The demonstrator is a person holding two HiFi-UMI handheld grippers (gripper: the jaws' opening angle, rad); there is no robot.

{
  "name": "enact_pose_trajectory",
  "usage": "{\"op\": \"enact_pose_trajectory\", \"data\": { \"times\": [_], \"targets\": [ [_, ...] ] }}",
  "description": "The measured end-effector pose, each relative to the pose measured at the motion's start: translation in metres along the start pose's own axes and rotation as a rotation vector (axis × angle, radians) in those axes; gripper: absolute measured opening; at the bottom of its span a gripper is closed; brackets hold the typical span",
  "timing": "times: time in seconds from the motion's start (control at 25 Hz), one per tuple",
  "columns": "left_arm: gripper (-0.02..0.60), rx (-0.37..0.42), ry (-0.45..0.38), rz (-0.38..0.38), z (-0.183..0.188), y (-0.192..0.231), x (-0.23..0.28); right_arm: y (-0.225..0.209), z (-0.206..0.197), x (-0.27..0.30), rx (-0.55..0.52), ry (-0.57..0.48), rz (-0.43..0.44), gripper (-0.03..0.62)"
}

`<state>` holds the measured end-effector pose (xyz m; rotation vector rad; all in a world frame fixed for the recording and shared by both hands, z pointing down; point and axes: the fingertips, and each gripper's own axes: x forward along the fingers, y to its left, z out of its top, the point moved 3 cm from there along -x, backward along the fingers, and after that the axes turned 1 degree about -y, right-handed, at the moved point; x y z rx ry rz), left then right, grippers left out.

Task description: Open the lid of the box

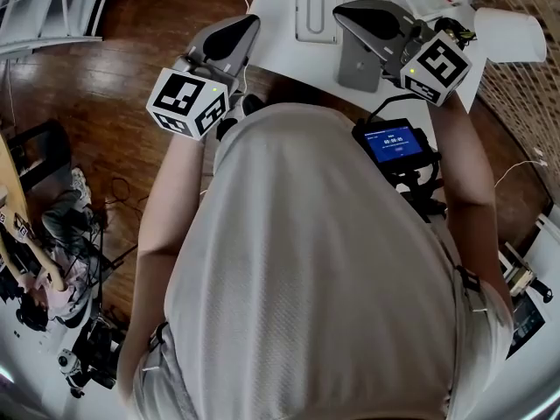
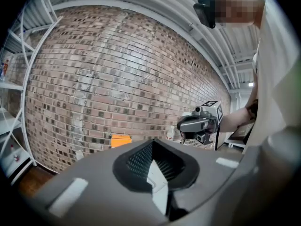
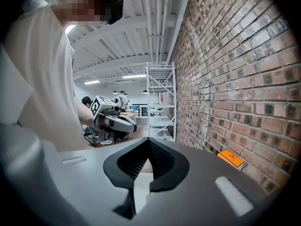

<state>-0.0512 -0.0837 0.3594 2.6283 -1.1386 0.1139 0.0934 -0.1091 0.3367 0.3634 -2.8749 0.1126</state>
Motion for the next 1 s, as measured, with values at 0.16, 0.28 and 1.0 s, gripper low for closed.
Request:
{"op": "enact_pose_trajectory", "data": {
  "times": [0.16, 0.28, 1.0],
  "targets": [
    [0.0, -0.004, 0.011, -0.002, -0.005, -0.002, -0.002, 0.004, 0.002, 0.002, -0.001, -0.003, 0.013, 0.0],
    [0.0, -0.007, 0.018, -0.002, -0.008, -0.002, -0.003, 0.005, 0.003, 0.003, -0.006, -0.005, 0.02, 0.0],
    [0.0, -0.008, 0.016, 0.014, -0.009, -0.003, -0.008, 0.014, 0.002, 0.009, -0.014, 0.0, 0.064, 0.0]
  ]
}}
